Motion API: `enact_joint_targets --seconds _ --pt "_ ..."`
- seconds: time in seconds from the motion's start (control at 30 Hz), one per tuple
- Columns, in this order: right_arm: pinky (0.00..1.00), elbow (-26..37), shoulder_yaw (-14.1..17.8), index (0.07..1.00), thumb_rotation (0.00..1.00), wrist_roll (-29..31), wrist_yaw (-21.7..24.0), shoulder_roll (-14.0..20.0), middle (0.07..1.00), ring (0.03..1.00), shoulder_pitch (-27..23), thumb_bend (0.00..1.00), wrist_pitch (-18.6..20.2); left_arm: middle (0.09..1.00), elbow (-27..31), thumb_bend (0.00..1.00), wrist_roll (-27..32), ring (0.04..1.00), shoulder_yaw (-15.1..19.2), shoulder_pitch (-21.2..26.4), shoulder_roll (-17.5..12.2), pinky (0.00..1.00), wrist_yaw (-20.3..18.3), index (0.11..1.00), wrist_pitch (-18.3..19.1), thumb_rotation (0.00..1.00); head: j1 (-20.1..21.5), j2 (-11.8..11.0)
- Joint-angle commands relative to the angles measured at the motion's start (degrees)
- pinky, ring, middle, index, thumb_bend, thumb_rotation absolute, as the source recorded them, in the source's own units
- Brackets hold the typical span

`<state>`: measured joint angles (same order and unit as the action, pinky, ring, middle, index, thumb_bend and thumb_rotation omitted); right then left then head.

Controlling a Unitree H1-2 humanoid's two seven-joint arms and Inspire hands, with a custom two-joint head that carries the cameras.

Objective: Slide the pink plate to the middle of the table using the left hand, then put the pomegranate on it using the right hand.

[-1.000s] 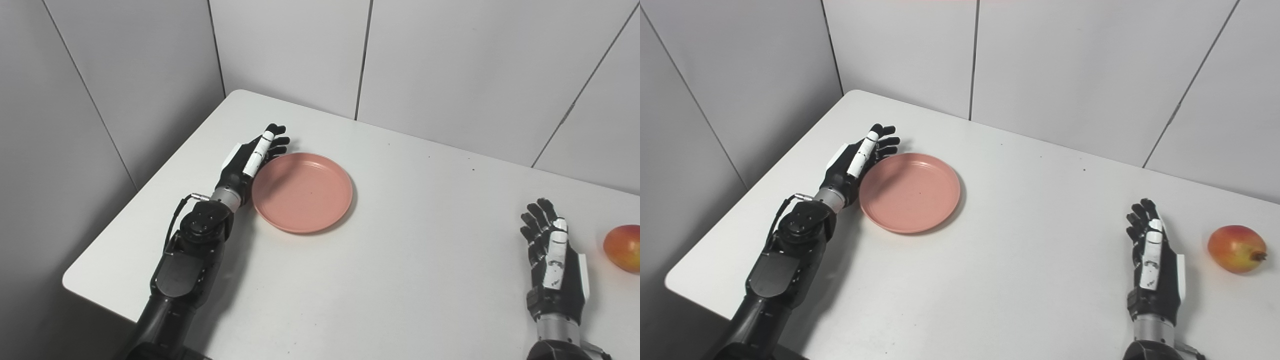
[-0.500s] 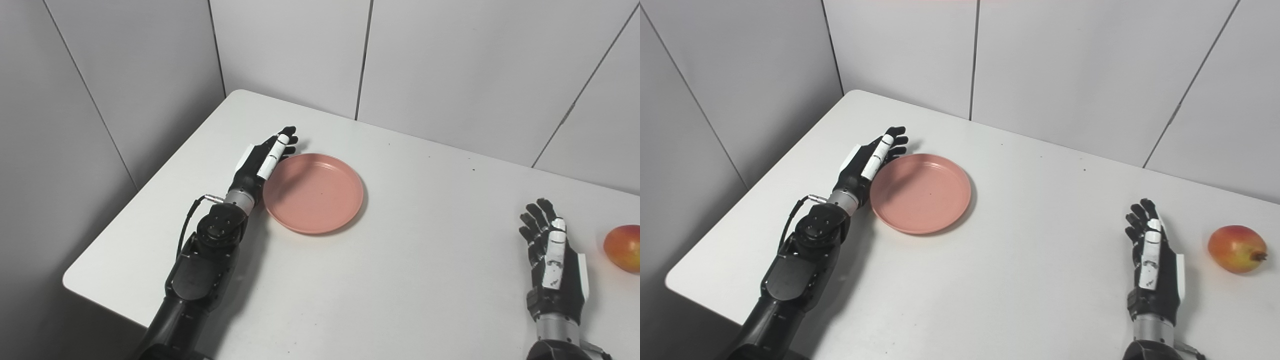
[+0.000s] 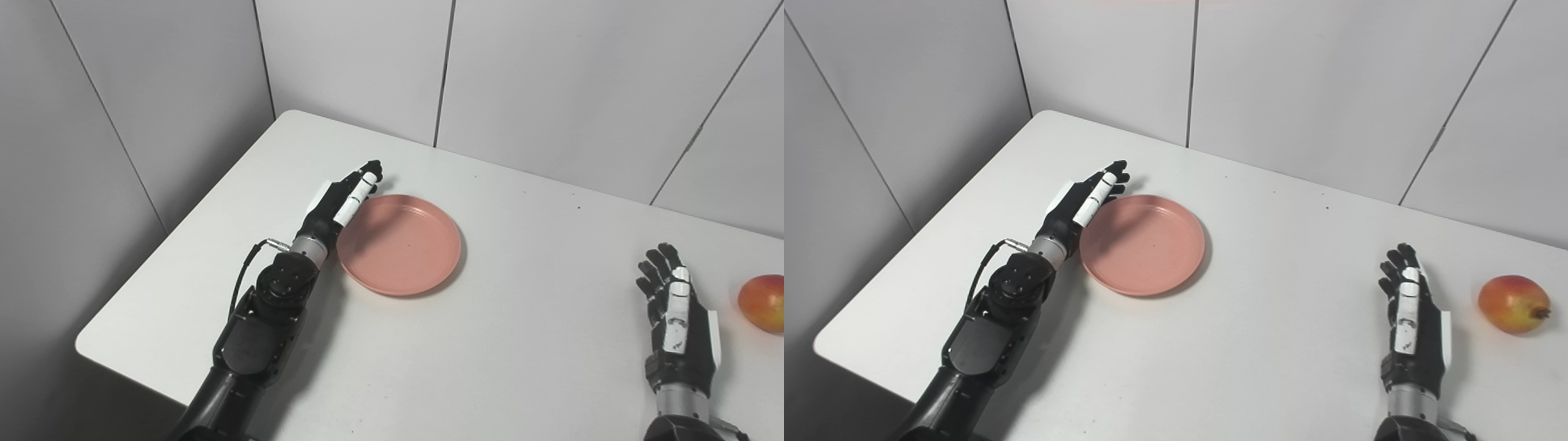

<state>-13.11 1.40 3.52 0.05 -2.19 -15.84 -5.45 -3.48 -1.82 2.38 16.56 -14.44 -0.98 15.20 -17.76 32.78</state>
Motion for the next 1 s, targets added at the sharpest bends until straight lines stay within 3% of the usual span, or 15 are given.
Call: enact_joint_targets --seconds 0.0,0.3,0.43,0.6,0.97 --pt "0.91 -0.9 -0.3 0.892 0.97 0.2 0.0 -0.8 0.890 0.892 1.3 0.54 -1.3 0.900 1.6 0.63 -0.5 0.906 -0.6 1.4 0.5 0.91 -0.8 0.893 0.7 1.00 -0.1 0.1" --pt "0.92 -0.2 -0.7 0.894 0.98 -0.6 -0.5 -1.1 0.890 0.893 1.4 0.54 -1.0 0.934 2.2 0.62 -1.4 0.924 -2.9 1.6 1.1 0.92 -1.7 0.934 1.1 1.00 1.8 1.0" --pt "0.91 0.4 -0.8 0.894 0.98 -0.9 -0.8 -1.3 0.891 0.892 1.6 0.54 -0.4 0.925 2.4 0.62 -2.1 0.923 -4.0 2.0 1.9 0.92 -1.3 0.914 1.1 1.00 2.6 1.4" --pt "0.91 1.0 -1.0 0.895 0.96 -1.4 -1.4 -1.7 0.892 0.894 1.8 0.53 0.3 0.928 3.3 0.62 -2.3 0.936 -5.0 2.1 3.0 0.93 -1.7 0.919 2.5 1.00 4.5 1.9" --pt "0.91 1.9 -1.7 0.901 0.95 -2.3 -2.1 -2.9 0.901 0.901 2.1 0.55 1.4 0.930 2.9 0.61 -2.7 0.928 -6.3 2.0 4.5 0.94 -1.6 0.922 1.9 1.00 10.2 2.9"
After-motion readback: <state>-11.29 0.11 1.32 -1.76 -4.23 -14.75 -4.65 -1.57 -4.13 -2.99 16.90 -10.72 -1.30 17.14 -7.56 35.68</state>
